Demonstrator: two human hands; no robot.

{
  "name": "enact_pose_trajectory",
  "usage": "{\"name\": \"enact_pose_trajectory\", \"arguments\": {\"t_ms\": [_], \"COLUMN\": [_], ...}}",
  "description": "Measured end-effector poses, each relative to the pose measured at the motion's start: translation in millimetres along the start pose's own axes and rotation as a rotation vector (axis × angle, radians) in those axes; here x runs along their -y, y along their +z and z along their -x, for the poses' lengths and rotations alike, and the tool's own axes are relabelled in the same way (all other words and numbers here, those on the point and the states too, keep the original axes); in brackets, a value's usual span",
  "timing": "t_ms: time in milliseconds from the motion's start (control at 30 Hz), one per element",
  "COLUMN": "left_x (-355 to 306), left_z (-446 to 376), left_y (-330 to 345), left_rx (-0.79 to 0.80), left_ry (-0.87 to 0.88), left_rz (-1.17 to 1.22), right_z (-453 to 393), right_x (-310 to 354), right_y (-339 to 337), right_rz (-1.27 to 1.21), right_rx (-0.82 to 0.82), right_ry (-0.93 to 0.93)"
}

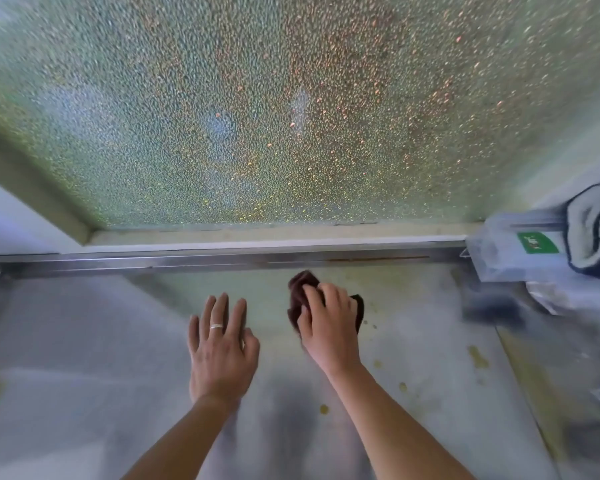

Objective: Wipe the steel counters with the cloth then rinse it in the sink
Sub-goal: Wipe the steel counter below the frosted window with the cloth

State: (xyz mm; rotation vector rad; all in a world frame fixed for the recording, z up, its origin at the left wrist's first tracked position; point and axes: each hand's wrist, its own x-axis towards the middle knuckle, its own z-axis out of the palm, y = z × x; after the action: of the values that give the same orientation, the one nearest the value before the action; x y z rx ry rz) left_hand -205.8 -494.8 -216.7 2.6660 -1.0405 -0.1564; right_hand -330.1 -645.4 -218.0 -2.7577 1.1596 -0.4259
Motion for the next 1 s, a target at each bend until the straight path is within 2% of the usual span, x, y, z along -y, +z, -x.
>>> {"name": "enact_pose_trajectory", "arguments": {"t_ms": [67, 133, 167, 233, 300, 333, 400, 500, 733, 900, 1000], "left_x": [0, 0, -1, -2, -2, -2, -2, -1, -2, -3, -3], "left_z": [1, 1, 0, 0, 0, 1, 0, -2, -4, -4, -3], "left_y": [-1, -4, -4, -5, -5, -5, -4, -2, 3, 3, 4], "left_rx": [0.013, 0.024, 0.027, 0.028, 0.026, 0.024, 0.016, 0.02, -0.017, -0.033, -0.049], "left_ry": [0.004, 0.001, 0.001, -0.001, -0.003, -0.003, 0.0, 0.002, 0.015, 0.022, 0.022], "left_rz": [-0.006, -0.003, 0.0, 0.001, -0.007, -0.008, -0.01, -0.027, -0.018, -0.013, -0.006], "right_z": [18, 37, 44, 48, 42, 37, 24, -2, -29, -20, -17], "right_x": [-5, -15, -22, -36, -47, -49, -52, -54, -51, -22, -3], "right_y": [-8, -18, -23, -27, -23, -19, -8, 3, 7, 9, 8], "right_rz": [-0.083, -0.123, -0.105, -0.002, 0.095, 0.11, 0.111, 0.076, 0.058, -0.009, -0.108], "right_rx": [0.016, -0.051, -0.11, -0.199, -0.154, -0.09, -0.002, 0.023, -0.03, -0.025, -0.018], "right_ry": [-0.172, -0.232, -0.172, 0.11, 0.401, 0.489, 0.572, 0.627, 0.518, 0.197, 0.171]}}
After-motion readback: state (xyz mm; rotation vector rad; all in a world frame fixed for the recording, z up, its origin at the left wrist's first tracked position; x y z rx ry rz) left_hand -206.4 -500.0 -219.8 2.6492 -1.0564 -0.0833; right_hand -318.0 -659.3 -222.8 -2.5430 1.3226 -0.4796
